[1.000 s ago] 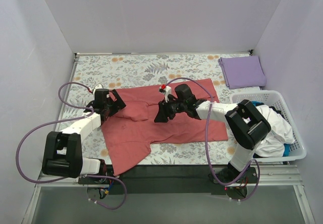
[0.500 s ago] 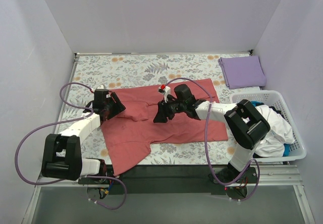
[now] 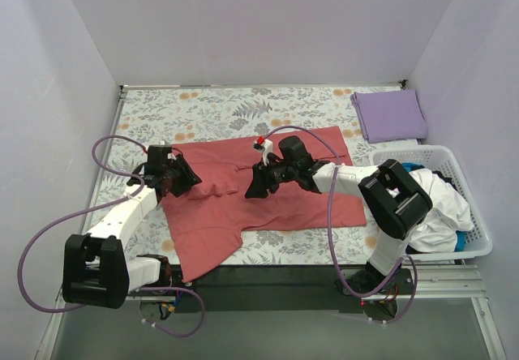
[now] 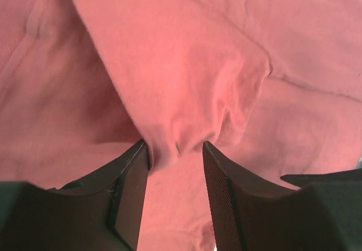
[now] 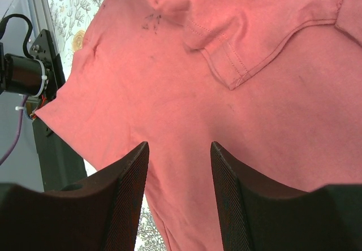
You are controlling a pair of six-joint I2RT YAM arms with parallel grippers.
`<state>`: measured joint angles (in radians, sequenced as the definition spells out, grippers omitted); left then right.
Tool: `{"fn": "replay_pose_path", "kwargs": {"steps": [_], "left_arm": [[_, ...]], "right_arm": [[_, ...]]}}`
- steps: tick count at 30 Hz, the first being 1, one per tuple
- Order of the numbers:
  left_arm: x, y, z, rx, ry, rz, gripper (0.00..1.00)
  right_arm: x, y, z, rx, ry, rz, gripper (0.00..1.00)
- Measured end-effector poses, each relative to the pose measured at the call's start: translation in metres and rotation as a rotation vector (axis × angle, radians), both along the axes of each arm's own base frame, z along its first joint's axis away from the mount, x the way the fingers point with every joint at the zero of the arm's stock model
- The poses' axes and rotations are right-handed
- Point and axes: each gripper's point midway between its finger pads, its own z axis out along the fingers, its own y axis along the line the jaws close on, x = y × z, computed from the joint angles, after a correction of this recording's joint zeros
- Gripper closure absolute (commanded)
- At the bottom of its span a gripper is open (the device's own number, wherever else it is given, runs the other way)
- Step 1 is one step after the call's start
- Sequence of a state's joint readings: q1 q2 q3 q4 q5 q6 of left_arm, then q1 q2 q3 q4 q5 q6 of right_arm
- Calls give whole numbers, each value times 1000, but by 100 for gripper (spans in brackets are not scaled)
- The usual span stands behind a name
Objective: Fold and stack the t-shirts
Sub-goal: Fold the tshirt
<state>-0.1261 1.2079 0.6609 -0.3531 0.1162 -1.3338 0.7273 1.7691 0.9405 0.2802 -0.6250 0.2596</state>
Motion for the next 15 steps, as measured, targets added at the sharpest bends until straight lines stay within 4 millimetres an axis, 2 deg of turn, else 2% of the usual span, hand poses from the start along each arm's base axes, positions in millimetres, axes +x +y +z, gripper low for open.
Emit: {"fn": "replay_pose_path", "kwargs": {"steps": [4,6,14,15], "left_arm": [[-12,3,2,1,43,20,74],[-15,7,3,16,49,38,76],[-21,29,-5,113,82,126,72],[-22,31,-6,119,83,132,68]], "right_arm": [[0,2,1,8,-3,4,46],[-1,2,0,6,2,3,46],[8,16,-7,-9,81,-75,50],[11,19,-9,-12,98,-93,50]]}}
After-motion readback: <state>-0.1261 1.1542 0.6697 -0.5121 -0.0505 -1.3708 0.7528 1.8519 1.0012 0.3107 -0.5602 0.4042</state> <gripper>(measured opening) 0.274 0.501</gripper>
